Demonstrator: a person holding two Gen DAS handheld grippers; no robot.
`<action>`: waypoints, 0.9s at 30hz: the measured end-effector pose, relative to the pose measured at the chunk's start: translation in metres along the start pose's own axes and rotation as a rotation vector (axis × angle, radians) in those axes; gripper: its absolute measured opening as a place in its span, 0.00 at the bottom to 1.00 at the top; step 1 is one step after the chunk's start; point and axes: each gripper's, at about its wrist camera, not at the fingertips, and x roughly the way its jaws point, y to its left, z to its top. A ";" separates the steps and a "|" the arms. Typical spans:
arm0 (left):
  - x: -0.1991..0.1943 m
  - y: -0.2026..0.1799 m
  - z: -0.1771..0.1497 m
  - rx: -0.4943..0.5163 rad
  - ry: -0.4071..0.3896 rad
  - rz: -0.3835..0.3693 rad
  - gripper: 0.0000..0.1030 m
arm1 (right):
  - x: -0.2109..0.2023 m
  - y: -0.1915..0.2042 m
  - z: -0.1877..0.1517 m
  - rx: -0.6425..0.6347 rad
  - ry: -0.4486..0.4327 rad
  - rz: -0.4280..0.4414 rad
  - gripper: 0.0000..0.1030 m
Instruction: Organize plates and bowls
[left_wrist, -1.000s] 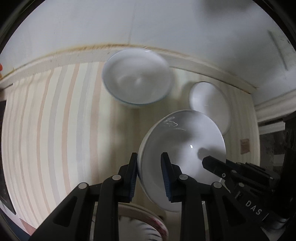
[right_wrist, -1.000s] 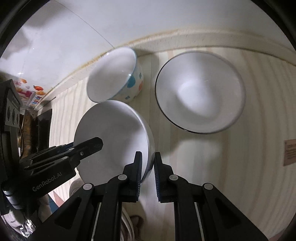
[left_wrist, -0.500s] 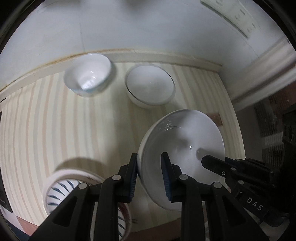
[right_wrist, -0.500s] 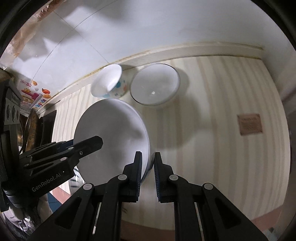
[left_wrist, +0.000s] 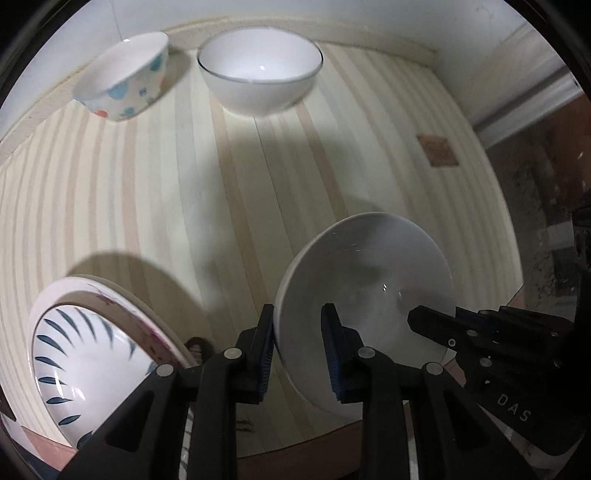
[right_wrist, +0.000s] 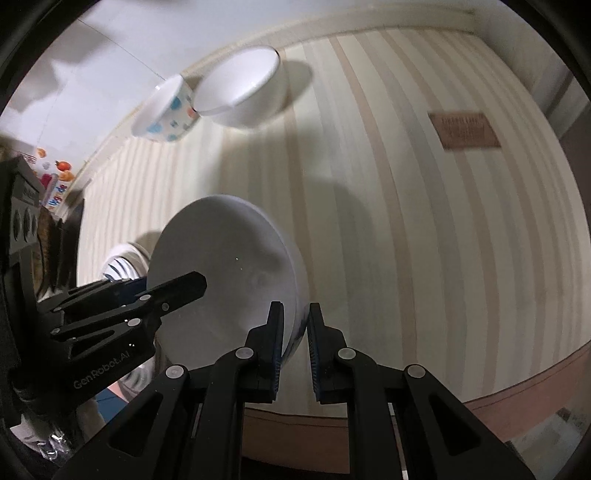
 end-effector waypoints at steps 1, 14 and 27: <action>0.005 -0.002 -0.001 0.008 0.010 0.008 0.22 | 0.005 -0.003 -0.002 0.005 0.010 -0.001 0.14; -0.010 -0.005 0.001 0.006 0.019 -0.001 0.22 | 0.014 -0.017 0.001 0.028 0.080 0.022 0.14; -0.061 0.046 0.122 -0.141 -0.141 0.018 0.29 | -0.067 -0.013 0.113 0.017 -0.089 0.106 0.47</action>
